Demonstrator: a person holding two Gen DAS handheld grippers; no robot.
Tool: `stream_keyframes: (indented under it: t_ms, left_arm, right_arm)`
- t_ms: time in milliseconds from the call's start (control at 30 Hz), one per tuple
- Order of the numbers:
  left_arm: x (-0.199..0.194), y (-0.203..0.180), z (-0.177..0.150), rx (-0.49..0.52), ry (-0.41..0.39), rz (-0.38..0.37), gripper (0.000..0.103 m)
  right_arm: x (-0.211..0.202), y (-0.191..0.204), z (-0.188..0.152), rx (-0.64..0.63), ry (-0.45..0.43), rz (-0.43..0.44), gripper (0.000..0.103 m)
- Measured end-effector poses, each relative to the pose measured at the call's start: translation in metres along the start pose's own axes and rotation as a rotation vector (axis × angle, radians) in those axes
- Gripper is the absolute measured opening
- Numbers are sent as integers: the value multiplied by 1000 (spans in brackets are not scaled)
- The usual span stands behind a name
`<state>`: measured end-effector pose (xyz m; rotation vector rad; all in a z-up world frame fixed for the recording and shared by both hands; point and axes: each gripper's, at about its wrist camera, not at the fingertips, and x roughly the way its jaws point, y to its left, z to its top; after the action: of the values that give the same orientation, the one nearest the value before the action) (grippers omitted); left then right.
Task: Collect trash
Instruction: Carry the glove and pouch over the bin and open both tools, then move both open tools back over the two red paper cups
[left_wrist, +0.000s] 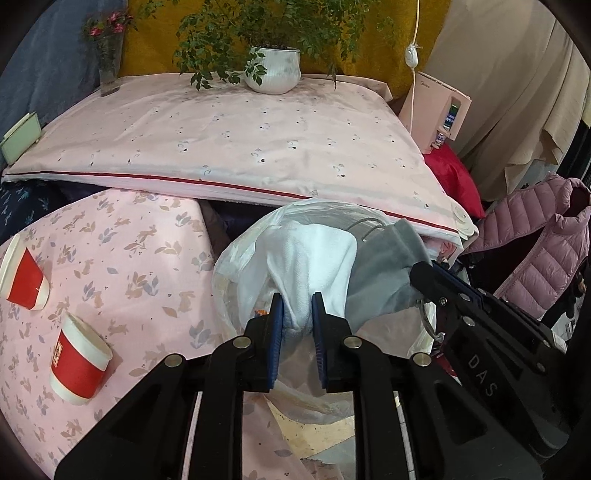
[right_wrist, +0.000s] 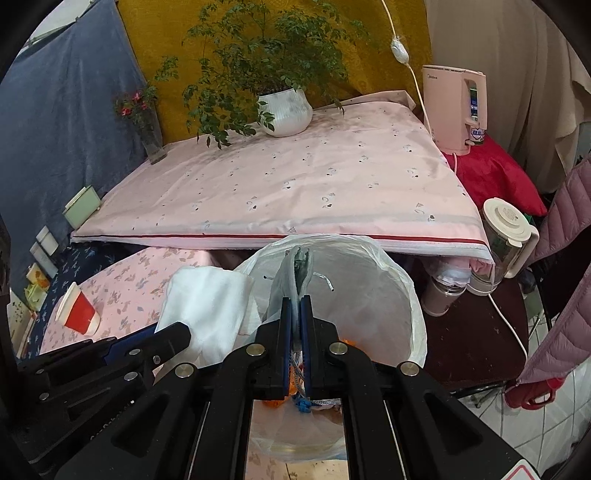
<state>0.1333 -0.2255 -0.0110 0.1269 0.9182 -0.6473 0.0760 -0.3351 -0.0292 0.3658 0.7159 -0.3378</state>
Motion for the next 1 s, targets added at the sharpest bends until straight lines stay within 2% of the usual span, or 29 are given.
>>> stream_keyframes:
  t_ms: [133,233,500,600,700,800,900,1000]
  left_arm:
    - [2,2,-1,-9,-7,21,35]
    - [1,8,-2,-25,-13,33,41]
    - [-6,25,-4,-50,-27,55,42]
    - [-9,30,-7,-56,-37,74,50]
    - [-12,36,-9,-61,-44,84,51]
    - [-13,43,-12,-76,-46,93,55]
    - [-15,51,-15,-88,-51,110,62]
    - [-18,60,-18,-97,-58,131,63]
  right_arm:
    - [4,-4,0,10,5,-4,5]
    - [6,-4,-1,8,9,-2,5]
    - [11,5,-2,-9,15,2,5]
    - [13,10,-2,-18,17,3,6]
    - [15,13,-2,-24,22,5,6]
    - [15,17,-2,-27,18,4,7]
    - [15,21,-3,-30,12,-6,13]
    - [12,23,-3,-24,1,-5,29]
